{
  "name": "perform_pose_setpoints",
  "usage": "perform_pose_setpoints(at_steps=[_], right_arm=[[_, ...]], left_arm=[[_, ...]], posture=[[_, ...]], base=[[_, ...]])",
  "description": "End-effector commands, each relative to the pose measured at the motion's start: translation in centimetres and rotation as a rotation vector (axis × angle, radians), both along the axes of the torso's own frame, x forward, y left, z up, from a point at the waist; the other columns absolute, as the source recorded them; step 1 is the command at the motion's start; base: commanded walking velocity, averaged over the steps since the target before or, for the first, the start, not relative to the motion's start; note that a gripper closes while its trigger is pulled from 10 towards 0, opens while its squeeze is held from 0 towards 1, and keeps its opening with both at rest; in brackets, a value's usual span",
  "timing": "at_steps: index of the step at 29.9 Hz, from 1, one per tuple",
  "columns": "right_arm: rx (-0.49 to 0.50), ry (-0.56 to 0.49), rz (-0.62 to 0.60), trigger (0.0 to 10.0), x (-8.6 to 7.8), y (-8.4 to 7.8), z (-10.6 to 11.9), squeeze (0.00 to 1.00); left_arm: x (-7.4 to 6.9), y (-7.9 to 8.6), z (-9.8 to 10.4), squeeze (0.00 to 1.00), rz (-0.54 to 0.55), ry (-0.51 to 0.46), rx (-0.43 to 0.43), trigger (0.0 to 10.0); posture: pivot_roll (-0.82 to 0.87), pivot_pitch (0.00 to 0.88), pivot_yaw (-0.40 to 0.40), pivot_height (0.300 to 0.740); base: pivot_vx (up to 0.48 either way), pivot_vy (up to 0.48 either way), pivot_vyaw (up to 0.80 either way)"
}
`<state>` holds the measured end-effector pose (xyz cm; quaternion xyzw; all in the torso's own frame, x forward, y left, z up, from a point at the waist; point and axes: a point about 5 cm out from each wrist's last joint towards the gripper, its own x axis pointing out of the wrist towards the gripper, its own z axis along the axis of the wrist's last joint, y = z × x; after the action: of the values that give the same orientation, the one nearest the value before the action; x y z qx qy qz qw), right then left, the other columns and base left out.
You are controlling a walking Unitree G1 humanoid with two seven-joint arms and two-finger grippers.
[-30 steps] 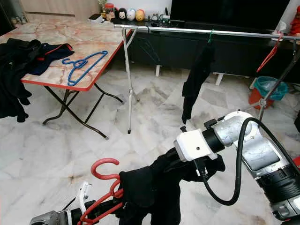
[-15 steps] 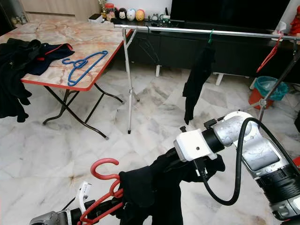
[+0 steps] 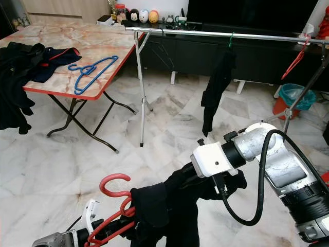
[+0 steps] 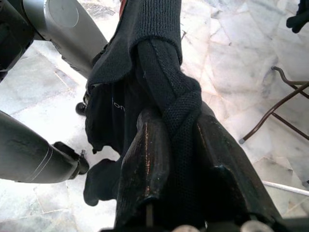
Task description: Hang hanger
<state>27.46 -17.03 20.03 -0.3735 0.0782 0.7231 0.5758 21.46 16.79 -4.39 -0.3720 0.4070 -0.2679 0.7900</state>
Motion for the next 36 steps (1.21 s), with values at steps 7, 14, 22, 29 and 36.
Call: perform_pose_setpoints(at_steps=[7,14,22,29,36], right_arm=[[0.025,-0.055,-0.043,10.0,0.2,-0.2,0.2,0.0],[0.05,-0.077,-0.095,10.0,0.4,-0.5,-0.1,0.0],[0.217,-0.077,-0.184,10.0,0.4,-0.3,0.6,0.0],[0.257,-0.067,-0.193,10.0,-0.1,-0.4,0.6,0.0],[0.316,-0.149,-0.322,10.0,0.8,-0.9,0.6,0.0]], left_arm=[[-0.3,1.1,-0.5,0.0,0.071,0.006,0.078,0.0],[-0.2,1.6,-0.9,0.0,0.12,0.013,0.187,9.6],[-0.8,1.6,-1.4,0.0,0.098,0.036,0.227,10.0],[-1.0,1.6,-1.5,0.0,0.093,0.047,0.242,10.0],[-0.6,2.7,-1.7,0.0,0.179,0.037,0.386,10.0]], posture=[[-0.07,0.013,-0.038,0.74],[-0.07,0.016,-0.038,0.74],[-0.07,0.018,-0.034,0.74],[-0.08,0.018,-0.032,0.74],[-0.07,0.019,-0.032,0.74]], base=[[0.0,0.0,0.0],[0.0,0.0,0.0],[0.0,0.0,0.0],[0.0,0.0,0.0],[0.0,0.0,0.0]])
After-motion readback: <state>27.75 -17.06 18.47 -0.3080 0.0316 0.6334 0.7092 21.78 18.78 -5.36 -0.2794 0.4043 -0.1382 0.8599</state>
